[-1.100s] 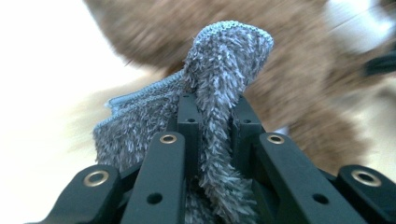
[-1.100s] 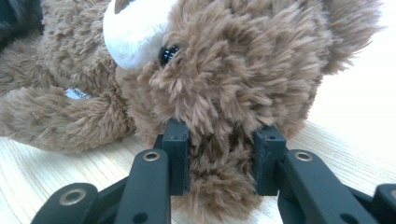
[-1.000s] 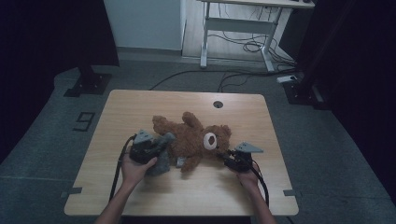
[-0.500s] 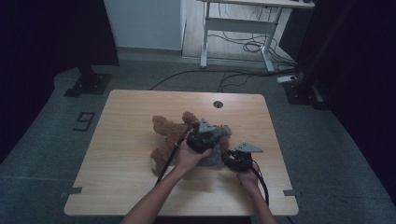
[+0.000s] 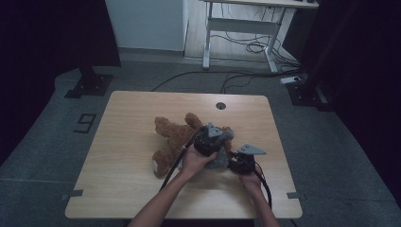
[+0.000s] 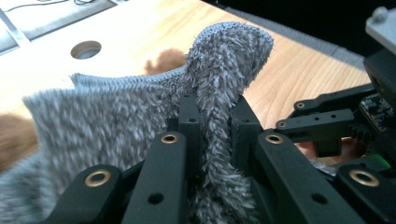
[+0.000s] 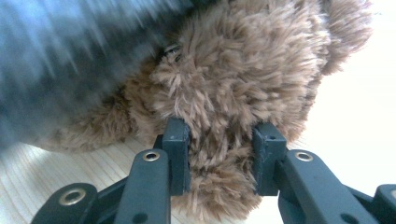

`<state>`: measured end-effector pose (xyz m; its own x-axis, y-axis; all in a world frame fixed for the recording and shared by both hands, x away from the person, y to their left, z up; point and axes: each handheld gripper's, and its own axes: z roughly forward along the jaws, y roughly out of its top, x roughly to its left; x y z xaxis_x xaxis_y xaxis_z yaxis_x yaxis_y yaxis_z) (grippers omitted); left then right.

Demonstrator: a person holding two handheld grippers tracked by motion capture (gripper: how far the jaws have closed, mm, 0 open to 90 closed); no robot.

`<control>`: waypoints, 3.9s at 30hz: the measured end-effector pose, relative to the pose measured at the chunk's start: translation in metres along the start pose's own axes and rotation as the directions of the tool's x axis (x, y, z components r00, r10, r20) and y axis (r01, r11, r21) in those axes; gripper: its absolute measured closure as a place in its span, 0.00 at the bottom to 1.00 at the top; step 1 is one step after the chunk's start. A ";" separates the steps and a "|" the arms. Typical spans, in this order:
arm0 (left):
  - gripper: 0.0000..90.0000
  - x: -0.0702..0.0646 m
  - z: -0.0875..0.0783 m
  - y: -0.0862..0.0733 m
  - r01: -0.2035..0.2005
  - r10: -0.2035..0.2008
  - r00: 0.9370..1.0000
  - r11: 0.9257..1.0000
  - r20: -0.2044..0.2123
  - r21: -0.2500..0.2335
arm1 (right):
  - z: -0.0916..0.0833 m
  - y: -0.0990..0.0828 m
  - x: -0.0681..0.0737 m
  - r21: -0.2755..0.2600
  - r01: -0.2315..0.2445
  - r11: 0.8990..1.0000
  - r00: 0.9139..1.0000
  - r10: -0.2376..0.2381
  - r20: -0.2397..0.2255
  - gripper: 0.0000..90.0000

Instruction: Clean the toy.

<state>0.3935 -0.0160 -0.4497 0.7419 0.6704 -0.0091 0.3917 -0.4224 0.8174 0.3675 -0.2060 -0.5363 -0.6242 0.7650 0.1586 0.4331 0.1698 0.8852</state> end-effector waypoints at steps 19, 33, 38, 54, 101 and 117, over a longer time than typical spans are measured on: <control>0.87 0.123 -0.087 -0.073 0.195 -0.194 0.946 0.981 -0.260 -0.023 | -0.001 -0.002 -0.002 0.009 -0.008 1.000 1.000 0.009 -0.002 0.73; 0.87 0.111 -0.111 -0.057 0.178 -0.203 0.968 0.971 -0.151 -0.160 | 0.000 -0.001 -0.003 0.011 -0.020 1.000 1.000 0.020 -0.004 0.72; 0.87 0.075 -0.087 -0.015 0.108 -0.120 0.990 0.983 -0.073 -0.149 | 0.000 -0.002 -0.003 0.012 -0.023 1.000 1.000 0.023 -0.004 0.72; 0.87 -0.006 0.034 0.032 -0.024 0.023 1.000 0.999 0.009 0.033 | -0.001 -0.003 -0.003 0.016 -0.027 0.999 1.000 0.027 -0.007 0.72; 0.87 0.159 -0.074 -0.110 0.168 -0.092 0.908 0.974 -0.409 0.153 | -0.001 -0.006 -0.002 0.027 -0.054 0.998 0.998 0.055 -0.010 0.72; 0.87 0.085 -0.096 -0.024 -0.005 -0.022 0.968 0.994 -0.251 -0.105 | -0.001 -0.006 -0.002 0.029 -0.059 0.998 0.998 0.059 -0.004 0.72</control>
<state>0.3955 0.1094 -0.4148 0.5731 0.8110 0.1177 0.3287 -0.3590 0.8736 0.3661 -0.2092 -0.5417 -0.6004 0.7710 0.2123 0.4877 0.1426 0.8613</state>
